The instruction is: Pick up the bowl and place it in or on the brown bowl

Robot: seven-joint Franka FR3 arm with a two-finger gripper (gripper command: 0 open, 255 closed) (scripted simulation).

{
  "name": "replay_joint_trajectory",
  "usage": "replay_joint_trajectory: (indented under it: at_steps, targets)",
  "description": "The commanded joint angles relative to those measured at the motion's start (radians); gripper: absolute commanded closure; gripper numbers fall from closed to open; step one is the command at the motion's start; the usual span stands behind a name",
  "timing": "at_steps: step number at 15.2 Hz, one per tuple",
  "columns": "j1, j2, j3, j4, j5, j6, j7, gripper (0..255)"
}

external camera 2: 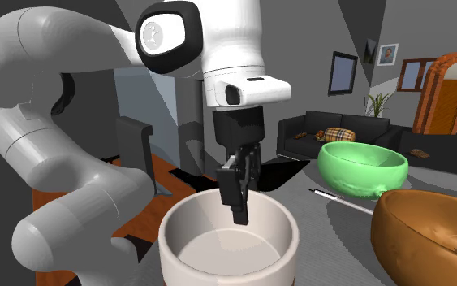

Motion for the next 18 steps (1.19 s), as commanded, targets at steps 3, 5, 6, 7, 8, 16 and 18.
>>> replay_joint_trajectory:
  at_steps: [3,5,6,7,8,16,18]
  targets:
    - [0.0,0.0,0.0,0.0,0.0,0.0,0.0,255]
    - [0.0,0.0,0.0,0.0,0.0,0.0,0.0,255]
    - [0.0,0.0,0.0,0.0,0.0,0.0,0.0,255]
    - [0.0,0.0,0.0,0.0,0.0,0.0,0.0,255]
    - [0.0,0.0,0.0,0.0,0.0,0.0,0.0,255]
    - [-0.006,0.023,-0.008,0.106,-0.009,-0.083,-0.001,255]
    - [-0.008,0.031,-0.01,0.137,-0.011,-0.106,-0.001,255]
